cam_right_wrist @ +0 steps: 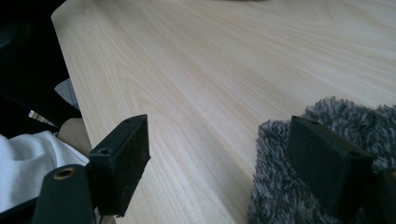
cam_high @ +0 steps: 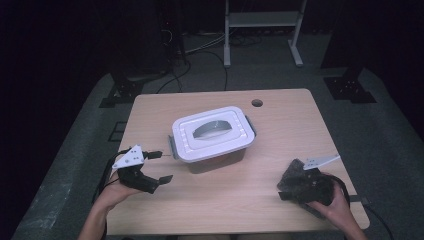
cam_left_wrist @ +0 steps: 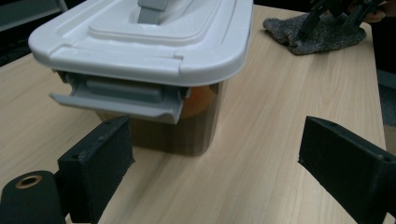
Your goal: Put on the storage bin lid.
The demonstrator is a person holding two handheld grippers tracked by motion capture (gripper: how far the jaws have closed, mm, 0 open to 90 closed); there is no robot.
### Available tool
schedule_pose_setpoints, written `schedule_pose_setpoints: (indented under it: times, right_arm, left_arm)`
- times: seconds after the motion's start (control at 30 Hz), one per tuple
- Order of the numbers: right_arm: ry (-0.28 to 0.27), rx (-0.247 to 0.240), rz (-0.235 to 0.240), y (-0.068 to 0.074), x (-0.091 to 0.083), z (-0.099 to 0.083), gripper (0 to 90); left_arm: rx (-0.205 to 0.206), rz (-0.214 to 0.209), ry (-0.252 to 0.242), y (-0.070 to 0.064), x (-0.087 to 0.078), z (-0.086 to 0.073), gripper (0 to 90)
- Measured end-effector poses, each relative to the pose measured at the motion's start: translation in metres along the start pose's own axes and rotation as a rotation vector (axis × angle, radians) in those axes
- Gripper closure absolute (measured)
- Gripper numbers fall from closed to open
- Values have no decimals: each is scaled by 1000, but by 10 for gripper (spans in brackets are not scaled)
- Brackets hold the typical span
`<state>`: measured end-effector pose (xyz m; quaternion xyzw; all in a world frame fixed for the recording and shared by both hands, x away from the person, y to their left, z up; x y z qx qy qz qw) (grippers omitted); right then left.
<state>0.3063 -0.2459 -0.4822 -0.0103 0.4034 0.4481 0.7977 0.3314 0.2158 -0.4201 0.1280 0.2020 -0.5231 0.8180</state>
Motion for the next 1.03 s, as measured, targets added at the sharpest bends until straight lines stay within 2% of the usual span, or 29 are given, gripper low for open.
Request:
schedule_pose_setpoints:
  times: [0.2,0.43,0.6,1.03]
  right_arm:
    - [1,-1,0,0,0,0,205]
    - [-4,4,-1,0,-2,-1,206]
    - [-6,3,2,0,-2,-1,206]
    - [-13,4,4,-1,-3,-1,206]
  left_arm:
    - [-7,7,17,-1,-3,-12,93]
    - [-34,17,8,-1,-3,-24,93]
    - [-37,4,24,-3,0,-31,93]
    - [-33,4,66,-6,8,-45,85]
Point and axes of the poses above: each handheld gripper's, and its own axes: x roughly forward along the jaws, z roughly out of its top, y roughly to its left, the point moved 5 cm from there along x, roughly forward along the jaws, and after that the axes turned 4 degrees about -z, right-handed, at the moved point
